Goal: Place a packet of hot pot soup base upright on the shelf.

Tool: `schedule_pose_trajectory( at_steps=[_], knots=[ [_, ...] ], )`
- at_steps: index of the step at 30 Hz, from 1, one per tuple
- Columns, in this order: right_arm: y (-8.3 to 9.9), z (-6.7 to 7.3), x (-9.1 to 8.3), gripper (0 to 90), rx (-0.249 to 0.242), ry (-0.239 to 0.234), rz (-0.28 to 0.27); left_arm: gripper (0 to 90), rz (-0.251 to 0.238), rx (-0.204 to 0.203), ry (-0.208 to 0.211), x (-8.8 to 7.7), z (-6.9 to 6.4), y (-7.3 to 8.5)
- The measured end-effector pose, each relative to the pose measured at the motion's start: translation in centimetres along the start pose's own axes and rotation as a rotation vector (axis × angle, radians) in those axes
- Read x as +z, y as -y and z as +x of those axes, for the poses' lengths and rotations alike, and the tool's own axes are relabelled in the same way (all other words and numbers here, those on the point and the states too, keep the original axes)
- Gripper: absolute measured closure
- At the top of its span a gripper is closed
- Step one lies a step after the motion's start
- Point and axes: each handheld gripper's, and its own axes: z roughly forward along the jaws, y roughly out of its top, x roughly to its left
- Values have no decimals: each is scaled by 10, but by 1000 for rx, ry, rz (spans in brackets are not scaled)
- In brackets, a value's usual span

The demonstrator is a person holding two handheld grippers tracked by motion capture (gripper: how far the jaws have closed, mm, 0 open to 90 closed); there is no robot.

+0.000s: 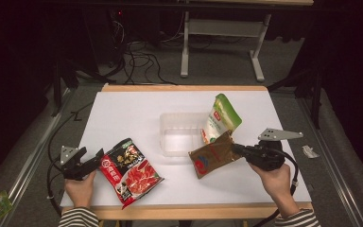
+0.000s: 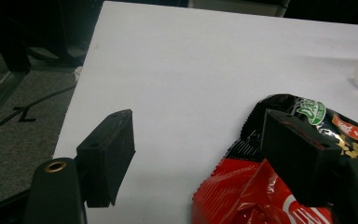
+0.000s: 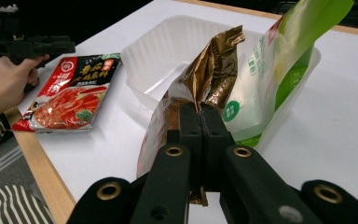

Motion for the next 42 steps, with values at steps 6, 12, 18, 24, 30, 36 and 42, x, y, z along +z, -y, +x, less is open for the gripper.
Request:
schedule_pose_trajectory(
  at_steps=[6,12,18,24,30,36,42],
  knots=[
    [-9,-1,-6,900,1,1,-8,262,-2,-1,0,0,0,0],
    [-18,1,-9,900,-2,-2,-4,262,-3,-1,1,0,0,0],
    [-27,3,-12,900,0,-27,-18,262,-5,-1,1,0,0,0],
    [-39,3,-15,900,3,-26,-29,261,-2,-1,2,0,0,0],
    [-52,-2,-14,900,30,-22,-30,262,-2,-1,2,0,0,0],
    [-67,-5,-7,900,38,1,-28,261,-3,0,2,0,0,0],
    [-81,-7,0,900,37,18,-25,261,-2,-1,3,0,0,0]
  ],
)
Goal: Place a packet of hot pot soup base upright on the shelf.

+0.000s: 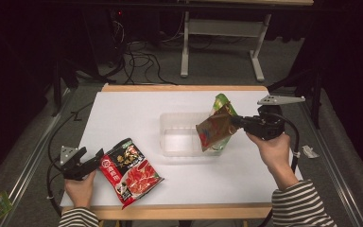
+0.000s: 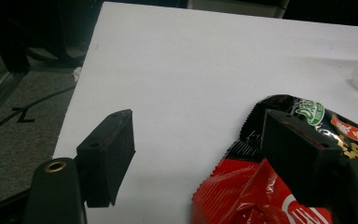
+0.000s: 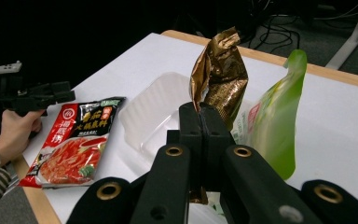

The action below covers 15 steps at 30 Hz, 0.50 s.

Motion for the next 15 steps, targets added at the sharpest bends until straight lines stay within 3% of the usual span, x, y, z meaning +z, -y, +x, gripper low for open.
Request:
schedule_pose_trajectory(
  at_steps=[15],
  knots=[
    [-17,-2,19,900,15,35,25,262,-2,-1,2,0,0,0]
  ],
)
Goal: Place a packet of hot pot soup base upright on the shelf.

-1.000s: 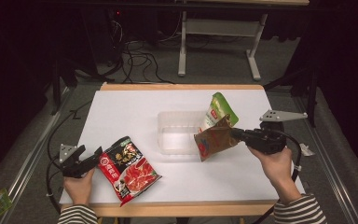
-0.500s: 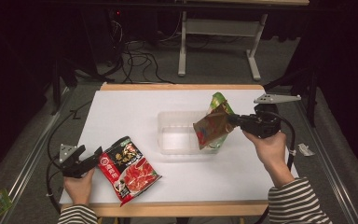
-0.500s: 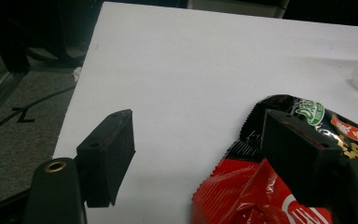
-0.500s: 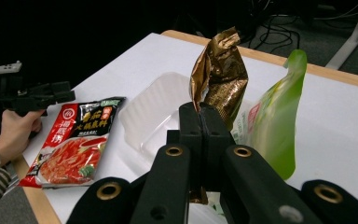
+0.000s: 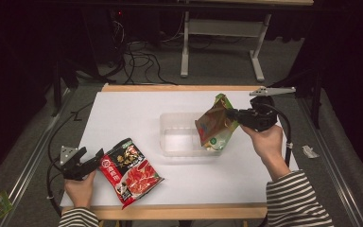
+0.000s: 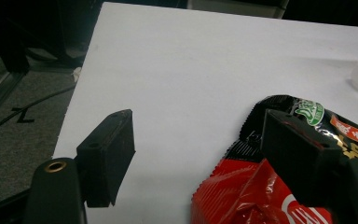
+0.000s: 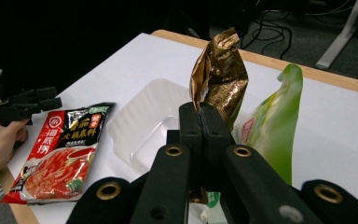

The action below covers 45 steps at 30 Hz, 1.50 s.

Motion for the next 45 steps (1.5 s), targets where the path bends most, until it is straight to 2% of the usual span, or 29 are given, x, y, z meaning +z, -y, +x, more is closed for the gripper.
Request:
schedule_pose_trajectory(
  at_steps=[6,18,24,28,31,34,45],
  knots=[
    [-7,0,8,900,17,-6,2,261,-2,-3,0,0,0,0],
    [-15,6,15,900,12,-7,-4,260,-6,-5,1,0,0,0],
    [-14,6,23,900,17,10,12,259,-8,-7,2,-1,1,0],
    [-12,6,29,900,23,40,30,259,-8,-7,2,-1,1,0],
    [-12,8,32,900,12,57,34,259,-8,-6,2,-1,1,0],
    [-12,11,36,900,-19,80,49,259,-7,-6,3,-1,1,0],
    [-5,10,54,898,-7,69,66,258,-8,-7,3,-1,1,0]
  ],
)
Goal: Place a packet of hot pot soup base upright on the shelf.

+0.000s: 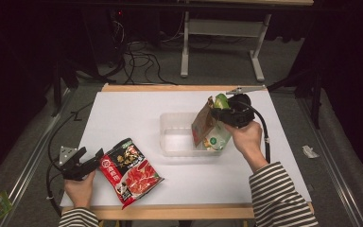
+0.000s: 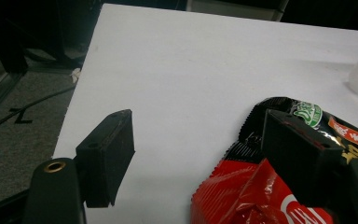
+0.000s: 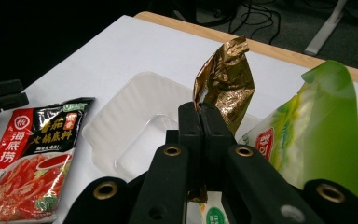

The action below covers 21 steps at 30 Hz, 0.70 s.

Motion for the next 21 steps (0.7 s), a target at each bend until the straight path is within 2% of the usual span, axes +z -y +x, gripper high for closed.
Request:
schedule_pose_trajectory(
  at_steps=[9,21],
  knots=[
    [0,-5,4,894,9,-5,-14,258,7,1,2,1,0,0],
    [-1,-3,13,889,6,-15,-8,258,7,2,3,1,0,0]
  ],
)
